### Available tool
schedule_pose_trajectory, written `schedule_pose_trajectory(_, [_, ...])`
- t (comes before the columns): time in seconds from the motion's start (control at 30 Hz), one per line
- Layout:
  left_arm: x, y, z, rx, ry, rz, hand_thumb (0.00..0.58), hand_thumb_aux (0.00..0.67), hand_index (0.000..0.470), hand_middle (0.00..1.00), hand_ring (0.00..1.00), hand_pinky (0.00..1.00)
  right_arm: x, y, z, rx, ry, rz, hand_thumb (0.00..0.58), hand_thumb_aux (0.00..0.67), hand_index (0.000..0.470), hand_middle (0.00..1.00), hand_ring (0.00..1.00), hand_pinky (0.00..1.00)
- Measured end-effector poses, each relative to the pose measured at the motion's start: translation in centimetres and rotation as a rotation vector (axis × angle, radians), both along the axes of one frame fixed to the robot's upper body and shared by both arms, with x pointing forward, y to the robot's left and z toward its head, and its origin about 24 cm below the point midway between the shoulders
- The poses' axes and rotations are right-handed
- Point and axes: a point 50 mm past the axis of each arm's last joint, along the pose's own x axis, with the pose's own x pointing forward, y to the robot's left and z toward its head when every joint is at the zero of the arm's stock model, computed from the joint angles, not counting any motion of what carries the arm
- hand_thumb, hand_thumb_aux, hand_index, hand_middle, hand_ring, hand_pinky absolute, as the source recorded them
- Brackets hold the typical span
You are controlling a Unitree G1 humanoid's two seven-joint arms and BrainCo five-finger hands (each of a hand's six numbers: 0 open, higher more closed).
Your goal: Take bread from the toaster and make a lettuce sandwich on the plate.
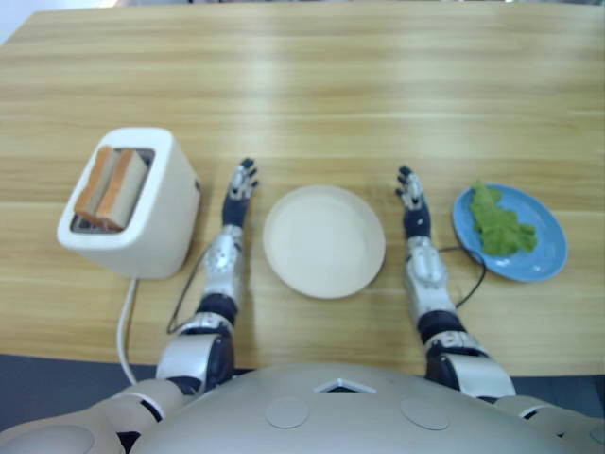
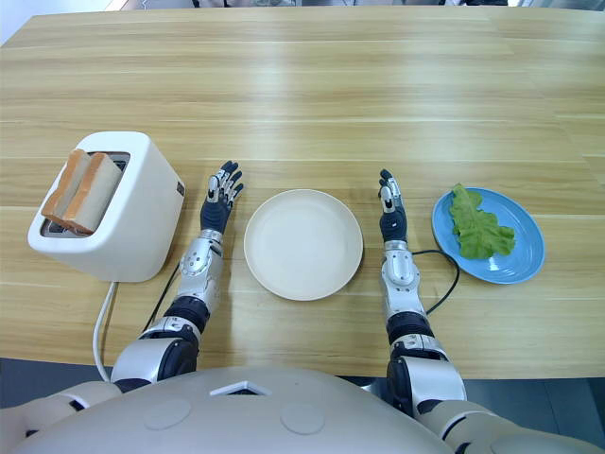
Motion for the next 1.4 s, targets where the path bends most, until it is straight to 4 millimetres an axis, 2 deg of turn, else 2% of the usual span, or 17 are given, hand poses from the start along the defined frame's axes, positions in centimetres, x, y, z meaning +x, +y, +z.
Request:
schedule_pose_trajectory(0.5, [-0.1, -0.2, -0.1, 0.013, 0.001, -0.016, 0.000, 0.000, 0.000, 0.00, 0.00, 0.00, 0.0, 0.1, -0.1, 0.008, 0.005, -0.003, 0.000, 0.000, 0.000, 0.00, 0.00, 0.00])
schedule_pose_trajectory(0.6, [-0.3, -0.3, 0.9, 0.055, -0.057, -0.044, 0.000, 0.000, 0.000, 0.00, 0.00, 0.00, 0.0, 0.1, -0.1, 0.011, 0.006, -0.008, 0.000, 0.000, 0.000, 0.00, 0.00, 0.00])
schedule_pose_trajectory(0.67, [-0.7, -0.3, 3.3, 0.078, -0.158, -0.086, 0.000, 0.000, 0.000, 0.00, 0.00, 0.00, 0.0, 0.2, -0.1, 0.014, 0.005, -0.009, 0.000, 0.000, 0.000, 0.00, 0.00, 0.00])
schedule_pose_trajectory(0.73, [-1.1, -0.5, 7.7, 0.099, -0.306, -0.140, 0.000, 0.000, 0.000, 0.00, 0.00, 0.00, 0.1, 0.2, -0.1, 0.016, 0.006, -0.014, 0.000, 0.000, 0.000, 0.00, 0.00, 0.00])
schedule_pose_trajectory(0.8, [-1.9, 0.3, 13.7, 0.165, -0.474, -0.188, 0.000, 0.000, 0.000, 0.00, 0.00, 0.00, 0.1, 0.5, -0.1, 0.020, 0.006, -0.013, 0.000, 0.000, 0.000, 0.00, 0.00, 0.00])
schedule_pose_trajectory(0.83, [-2.5, 0.9, 15.9, 0.192, -0.523, -0.193, 0.000, 0.000, 0.000, 0.00, 0.00, 0.00, 0.2, 0.6, -0.1, 0.023, 0.005, -0.012, 0.000, 0.000, 0.000, 0.00, 0.00, 0.00])
schedule_pose_trajectory(0.87, [-3.6, 1.9, 18.9, 0.223, -0.578, -0.207, 0.000, 0.000, 0.000, 0.00, 0.00, 0.00, 0.2, 0.9, -0.1, 0.030, 0.005, -0.013, 0.000, 0.000, 0.000, 0.00, 0.00, 0.00])
schedule_pose_trajectory(0.93, [-5.3, 3.7, 23.0, 0.260, -0.651, -0.200, 0.000, 0.000, 0.000, 0.00, 0.00, 0.00, 0.3, 1.1, -0.2, 0.036, 0.006, -0.017, 0.000, 0.000, 0.000, 0.00, 0.00, 0.00])
schedule_pose_trajectory(1.07, [-7.8, 7.5, 28.1, 0.380, -0.678, -0.154, 0.000, 0.000, 0.000, 0.00, 0.00, 0.00, 0.6, 1.7, -0.2, 0.045, 0.008, -0.010, 0.000, 0.000, 0.000, 0.00, 0.00, 0.00])
schedule_pose_trajectory(1.13, [-8.4, 8.7, 29.0, 0.439, -0.670, -0.121, 0.000, 0.000, 0.000, 0.00, 0.00, 0.00, 0.7, 1.9, -0.2, 0.045, 0.009, -0.002, 0.000, 0.000, 0.000, 0.00, 0.00, 0.00])
schedule_pose_trajectory(1.23, [-9.9, 11.7, 30.1, 0.594, -0.614, -0.024, 0.000, 0.000, 0.000, 0.00, 0.00, 0.00, 0.7, 2.1, -0.2, 0.039, 0.008, 0.011, 0.000, 0.000, 0.000, 0.00, 0.00, 0.00])
schedule_pose_trajectory(1.3, [-10.2, 13.9, 29.0, 0.727, -0.472, 0.027, 0.000, 0.000, 0.000, 0.00, 0.00, 0.00, 0.6, 2.0, -0.2, 0.034, 0.007, 0.011, 0.000, 0.000, 0.000, 0.00, 0.00, 0.00])
schedule_pose_trajectory(1.4, [-10.1, 16.6, 27.0, 0.839, -0.297, 0.093, 0.000, 0.000, 0.000, 0.00, 0.00, 0.00, 0.5, 1.8, -0.3, 0.029, 0.010, 0.007, 0.000, 0.000, 0.000, 0.00, 0.00, 0.00])
